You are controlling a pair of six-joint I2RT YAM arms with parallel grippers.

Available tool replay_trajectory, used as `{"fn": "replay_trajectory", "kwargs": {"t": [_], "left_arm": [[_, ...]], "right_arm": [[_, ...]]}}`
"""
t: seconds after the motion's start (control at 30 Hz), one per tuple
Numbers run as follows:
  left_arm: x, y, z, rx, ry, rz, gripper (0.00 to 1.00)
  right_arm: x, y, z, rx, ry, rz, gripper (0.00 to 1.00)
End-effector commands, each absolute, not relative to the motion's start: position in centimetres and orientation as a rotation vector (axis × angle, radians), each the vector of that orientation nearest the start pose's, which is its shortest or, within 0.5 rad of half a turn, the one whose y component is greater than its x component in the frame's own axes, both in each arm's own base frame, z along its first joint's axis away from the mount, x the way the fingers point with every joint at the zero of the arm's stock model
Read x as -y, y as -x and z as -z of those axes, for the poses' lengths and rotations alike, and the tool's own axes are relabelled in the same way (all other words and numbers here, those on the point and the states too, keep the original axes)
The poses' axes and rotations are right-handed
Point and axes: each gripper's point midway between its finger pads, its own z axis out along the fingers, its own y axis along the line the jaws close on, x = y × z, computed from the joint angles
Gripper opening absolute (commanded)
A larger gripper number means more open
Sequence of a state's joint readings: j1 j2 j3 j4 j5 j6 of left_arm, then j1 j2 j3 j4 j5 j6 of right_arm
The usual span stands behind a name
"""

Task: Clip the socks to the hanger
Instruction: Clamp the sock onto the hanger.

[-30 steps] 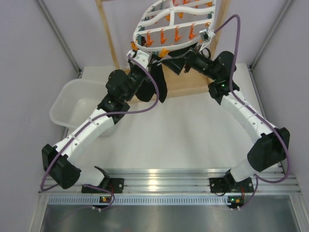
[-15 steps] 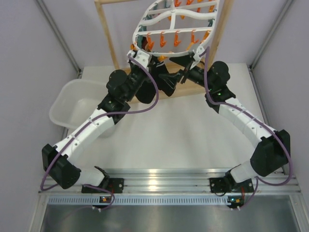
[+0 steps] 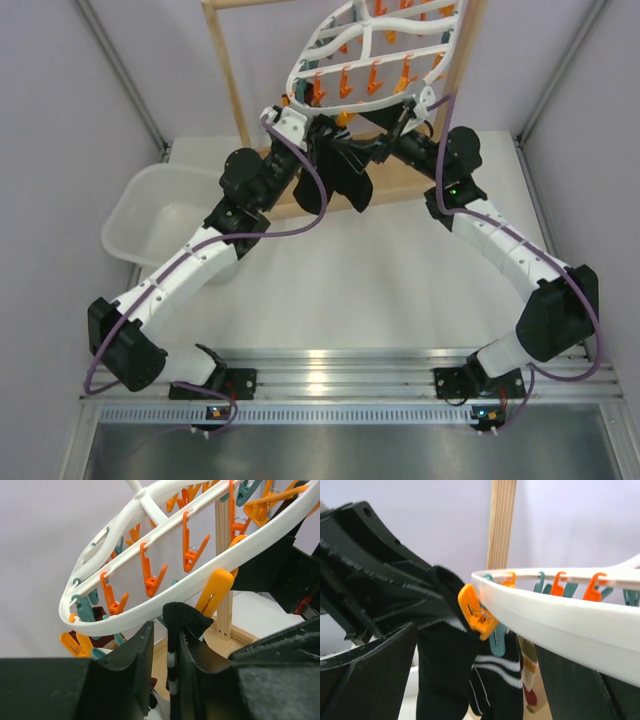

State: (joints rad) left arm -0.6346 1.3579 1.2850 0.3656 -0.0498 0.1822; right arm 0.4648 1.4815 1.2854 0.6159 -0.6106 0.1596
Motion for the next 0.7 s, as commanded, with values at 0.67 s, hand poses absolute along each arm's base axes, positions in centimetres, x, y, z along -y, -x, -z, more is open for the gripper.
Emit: {"fn": "replay_trajectory", "kwargs": {"t": [0.67], "left_arm": [[26.8,-34.9,-52.1,-1.038,-0.587,0.450,0.62]], "right_arm": [[-30.0,-37.3,-48.0,-1.058,0.853,-0.984,0.80]]}}
